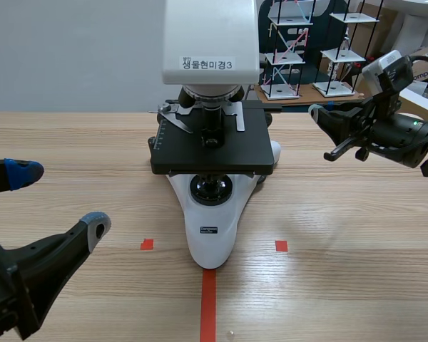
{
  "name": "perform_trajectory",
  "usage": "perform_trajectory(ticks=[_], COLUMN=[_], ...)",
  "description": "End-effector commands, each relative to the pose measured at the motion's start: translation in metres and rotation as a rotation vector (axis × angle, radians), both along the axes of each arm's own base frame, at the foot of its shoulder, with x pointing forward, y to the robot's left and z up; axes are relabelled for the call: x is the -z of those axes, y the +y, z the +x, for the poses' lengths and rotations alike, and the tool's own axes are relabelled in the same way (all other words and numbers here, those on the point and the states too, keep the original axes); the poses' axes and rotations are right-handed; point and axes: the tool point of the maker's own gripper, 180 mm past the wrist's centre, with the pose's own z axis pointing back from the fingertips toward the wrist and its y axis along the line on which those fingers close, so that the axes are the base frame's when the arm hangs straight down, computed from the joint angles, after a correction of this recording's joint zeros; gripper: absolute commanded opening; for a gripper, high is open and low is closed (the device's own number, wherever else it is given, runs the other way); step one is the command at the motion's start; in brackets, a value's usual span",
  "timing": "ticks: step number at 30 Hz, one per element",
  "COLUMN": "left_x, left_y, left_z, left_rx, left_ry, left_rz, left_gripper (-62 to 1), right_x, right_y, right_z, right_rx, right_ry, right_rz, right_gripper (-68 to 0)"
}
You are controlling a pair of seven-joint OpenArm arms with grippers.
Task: Return to the home posture
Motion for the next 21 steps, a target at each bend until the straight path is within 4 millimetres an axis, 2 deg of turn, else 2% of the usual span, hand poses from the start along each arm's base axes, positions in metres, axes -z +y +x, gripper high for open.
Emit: perform_trajectory(ticks=[1, 21], left_x=[-0.0104, -0.0104], left_y=[-0.0049, -0.0049], left_z=[0.0002, 0.0002], left_rx=[0.009, 0.009], left_ry=[-0.028, -0.028], left_rz=[-0.025, -0.026], left_gripper=[1.4, 1.4], right_x=[-0.0205, -0.0186], right_y=[-0.0053, -0.0056], right_z=[0.0077, 0.0042], right_rx=[0.007, 0.006], right_ry=[-0.054, -0.056], right_rz=[0.014, 0.024], right_gripper=[-66.9, -66.9])
